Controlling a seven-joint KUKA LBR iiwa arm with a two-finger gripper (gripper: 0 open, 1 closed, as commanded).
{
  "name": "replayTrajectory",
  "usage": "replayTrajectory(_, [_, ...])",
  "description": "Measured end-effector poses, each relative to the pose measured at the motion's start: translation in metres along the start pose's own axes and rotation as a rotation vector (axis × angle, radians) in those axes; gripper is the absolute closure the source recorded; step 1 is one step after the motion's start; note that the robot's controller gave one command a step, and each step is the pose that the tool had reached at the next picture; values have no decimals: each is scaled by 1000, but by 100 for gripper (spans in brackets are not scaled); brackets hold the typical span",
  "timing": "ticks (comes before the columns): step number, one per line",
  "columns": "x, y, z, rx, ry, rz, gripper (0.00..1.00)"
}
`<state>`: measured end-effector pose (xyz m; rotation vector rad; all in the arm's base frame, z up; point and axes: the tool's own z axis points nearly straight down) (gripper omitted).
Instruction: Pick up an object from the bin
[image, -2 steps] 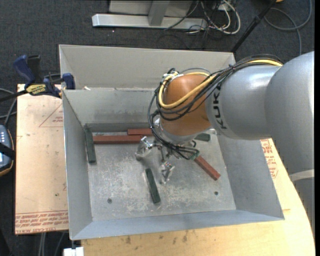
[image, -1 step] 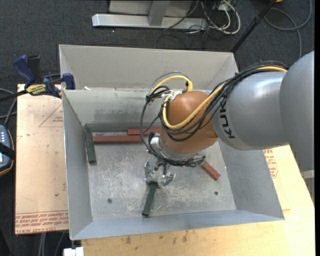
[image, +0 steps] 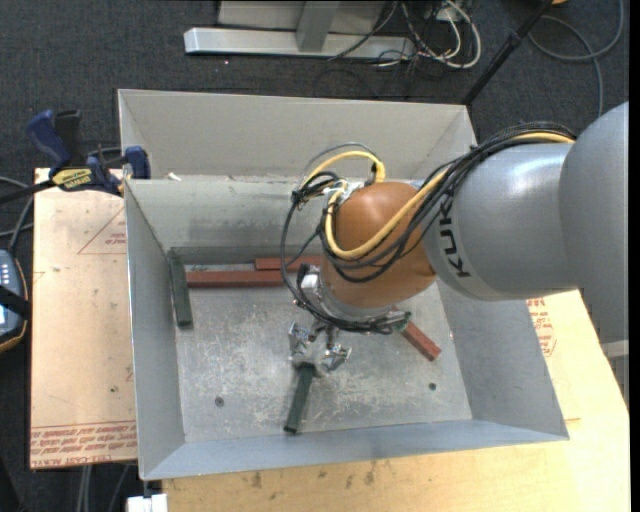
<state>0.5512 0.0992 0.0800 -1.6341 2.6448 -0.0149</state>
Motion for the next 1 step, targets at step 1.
replayTrajectory(1, [-12,2,-167,-18,14,-90,100])
